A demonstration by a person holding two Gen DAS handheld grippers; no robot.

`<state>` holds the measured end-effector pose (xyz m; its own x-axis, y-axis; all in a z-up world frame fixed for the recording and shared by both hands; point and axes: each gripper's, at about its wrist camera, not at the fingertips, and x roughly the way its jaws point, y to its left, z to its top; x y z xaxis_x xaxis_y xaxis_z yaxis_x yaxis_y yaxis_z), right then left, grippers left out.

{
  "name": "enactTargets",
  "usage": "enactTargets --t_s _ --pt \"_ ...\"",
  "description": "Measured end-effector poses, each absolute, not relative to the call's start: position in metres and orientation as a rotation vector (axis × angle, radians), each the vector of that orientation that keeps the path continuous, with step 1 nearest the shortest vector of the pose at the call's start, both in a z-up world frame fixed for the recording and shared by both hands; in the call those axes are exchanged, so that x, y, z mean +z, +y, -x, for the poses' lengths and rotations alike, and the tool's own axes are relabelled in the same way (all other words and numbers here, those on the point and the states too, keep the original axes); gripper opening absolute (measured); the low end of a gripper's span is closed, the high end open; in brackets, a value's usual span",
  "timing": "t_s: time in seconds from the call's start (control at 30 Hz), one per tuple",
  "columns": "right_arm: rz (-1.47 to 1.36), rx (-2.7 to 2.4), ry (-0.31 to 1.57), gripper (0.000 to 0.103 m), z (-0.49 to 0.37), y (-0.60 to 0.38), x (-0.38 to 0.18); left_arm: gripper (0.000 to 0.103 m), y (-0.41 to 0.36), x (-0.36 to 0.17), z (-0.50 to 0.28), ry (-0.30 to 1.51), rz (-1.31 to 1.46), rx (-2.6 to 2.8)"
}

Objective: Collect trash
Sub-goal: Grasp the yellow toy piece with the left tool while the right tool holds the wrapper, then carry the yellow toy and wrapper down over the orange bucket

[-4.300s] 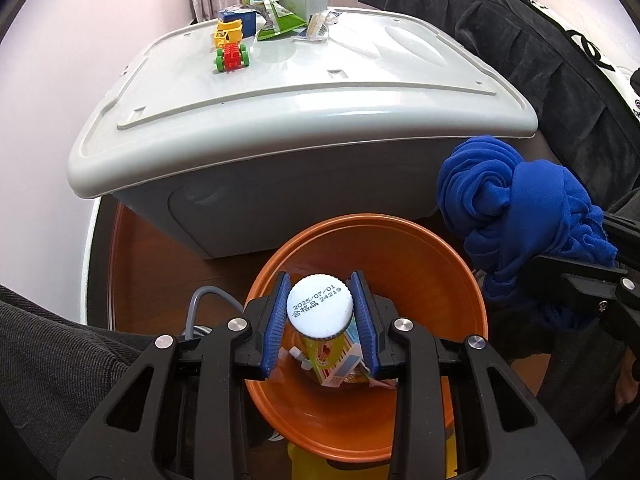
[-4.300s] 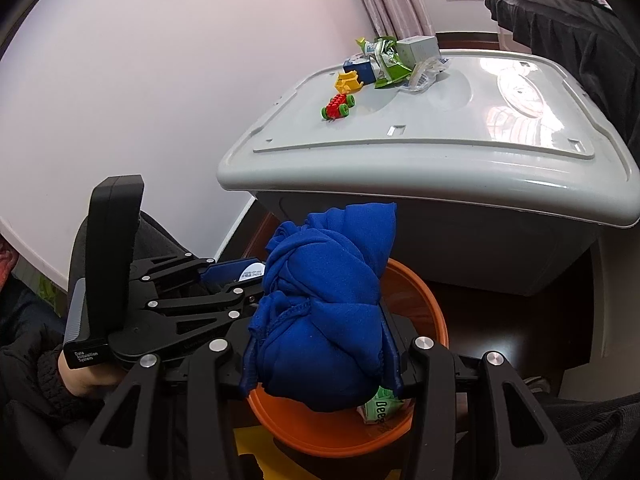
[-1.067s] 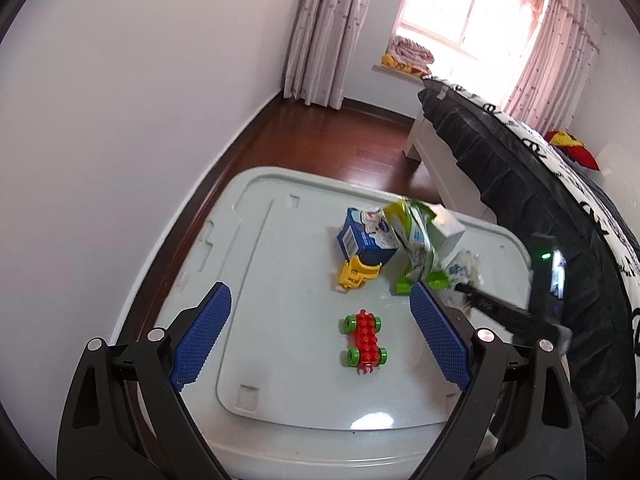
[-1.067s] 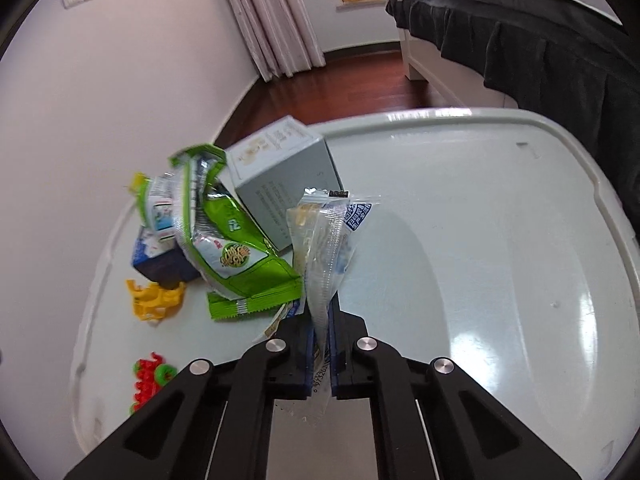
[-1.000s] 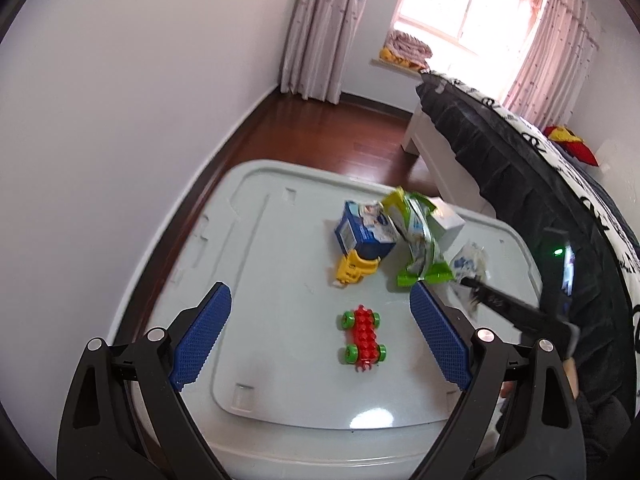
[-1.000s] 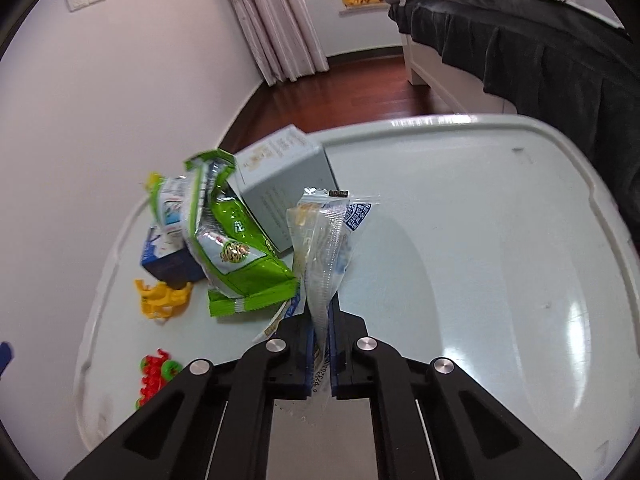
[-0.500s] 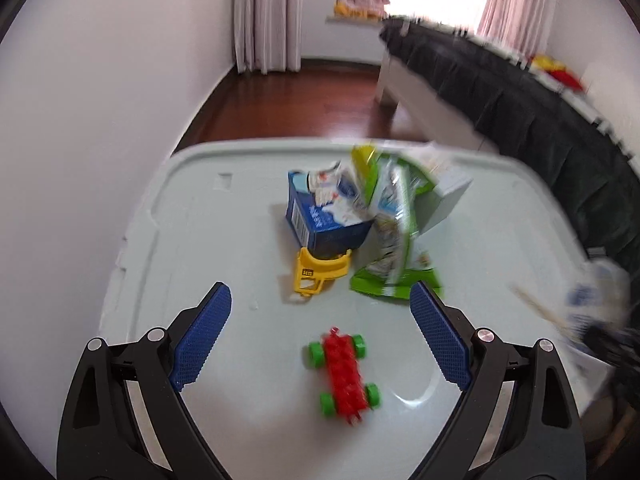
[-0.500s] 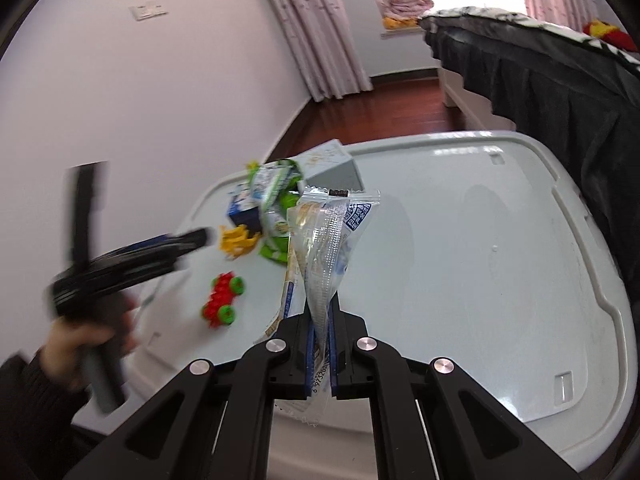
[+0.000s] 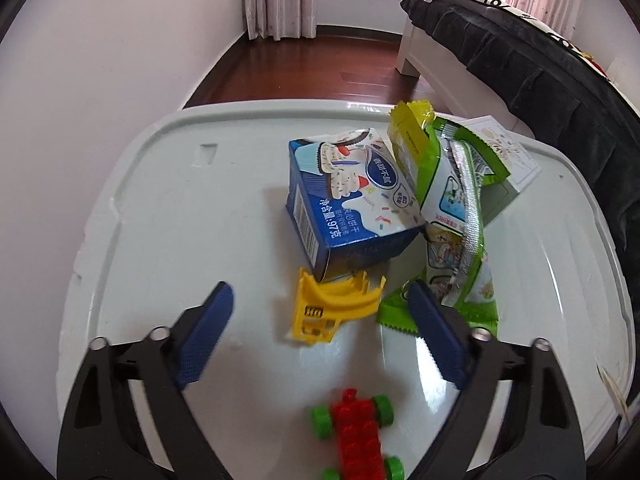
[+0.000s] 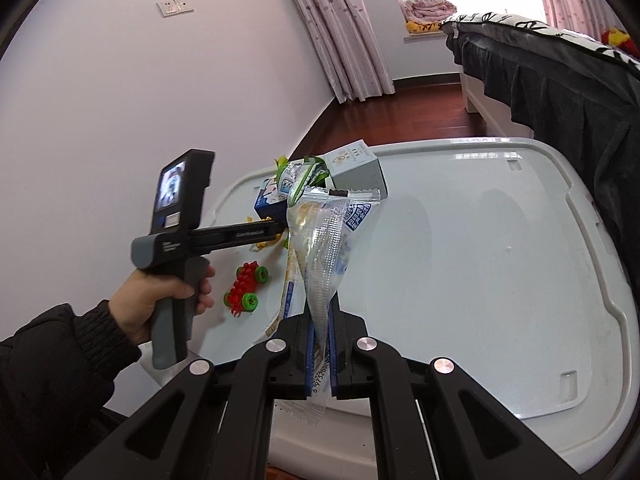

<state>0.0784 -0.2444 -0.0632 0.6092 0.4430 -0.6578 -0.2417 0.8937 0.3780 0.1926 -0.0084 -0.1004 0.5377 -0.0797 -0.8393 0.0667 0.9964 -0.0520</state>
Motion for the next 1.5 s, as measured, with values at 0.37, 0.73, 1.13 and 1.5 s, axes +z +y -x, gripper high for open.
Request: enactTargets --t_s 0.37,0.73,1.13,1.5 --pt "-0.263 0.396 0.826 0.005 -0.075 -0.244 -0.065 0.042 -0.01 -0.108 -0.192 1.005 -0.002 -0.106" --pt "-0.252 0.436 0.768 0.005 -0.065 -0.238 -0.043 0.042 -0.009 -0.067 -0.142 0.919 0.018 -0.126" --pt "-0.189 0.566 0.725 0.005 0.044 -0.225 -0.014 0.042 -0.022 -0.026 0.01 0.876 0.005 -0.216" --pt "-0.261 0.576 0.88 0.005 0.137 -0.228 -0.068 0.041 -0.023 -0.061 0.141 0.966 0.007 -0.27"
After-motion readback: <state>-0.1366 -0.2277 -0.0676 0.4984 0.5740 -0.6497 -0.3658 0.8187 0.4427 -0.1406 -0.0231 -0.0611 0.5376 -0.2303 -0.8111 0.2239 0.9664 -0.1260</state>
